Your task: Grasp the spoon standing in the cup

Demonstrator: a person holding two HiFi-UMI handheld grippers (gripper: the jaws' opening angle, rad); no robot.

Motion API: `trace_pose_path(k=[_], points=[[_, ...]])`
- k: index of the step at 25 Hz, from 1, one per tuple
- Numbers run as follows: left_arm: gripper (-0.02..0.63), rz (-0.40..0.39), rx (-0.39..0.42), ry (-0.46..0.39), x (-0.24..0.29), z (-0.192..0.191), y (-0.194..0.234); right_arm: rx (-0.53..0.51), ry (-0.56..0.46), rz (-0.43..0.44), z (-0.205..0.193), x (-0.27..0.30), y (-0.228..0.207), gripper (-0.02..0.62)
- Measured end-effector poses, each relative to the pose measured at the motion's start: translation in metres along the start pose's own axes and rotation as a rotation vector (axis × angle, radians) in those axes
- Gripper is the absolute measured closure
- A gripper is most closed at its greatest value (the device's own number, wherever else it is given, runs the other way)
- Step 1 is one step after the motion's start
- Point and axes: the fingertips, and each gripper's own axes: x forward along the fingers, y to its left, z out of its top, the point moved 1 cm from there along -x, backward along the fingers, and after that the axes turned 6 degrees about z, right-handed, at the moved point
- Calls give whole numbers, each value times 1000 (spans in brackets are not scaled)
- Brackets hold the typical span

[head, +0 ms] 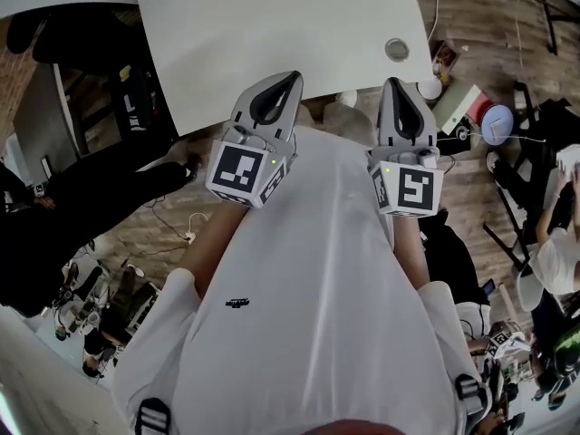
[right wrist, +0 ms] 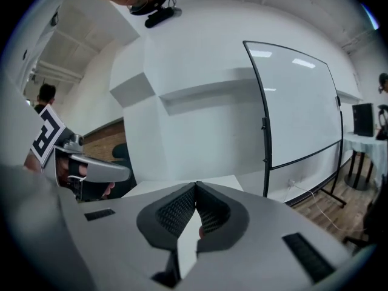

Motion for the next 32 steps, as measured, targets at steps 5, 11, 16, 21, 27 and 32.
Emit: trace_pose_path(k=[5,11,16,21,27,32], points=[[611,38,-24,10,18,1,3,47,-9,19,1,19,-13,591],[611,58,-48,8,30,4,9,1,5,69,10,39,-6,591],[611,46,-118,16,40,5,21,-14,11,93,13,65,-3,591],[611,65,-123,28,51,-3,37,-18,24,97,11,91,-2,591],[611,73,-145,41,65,-9,58,-21,63,77,3,123,-5,590],[611,80,-146,57,79,-19,71,-99,136,77,-17,149,-2,533]])
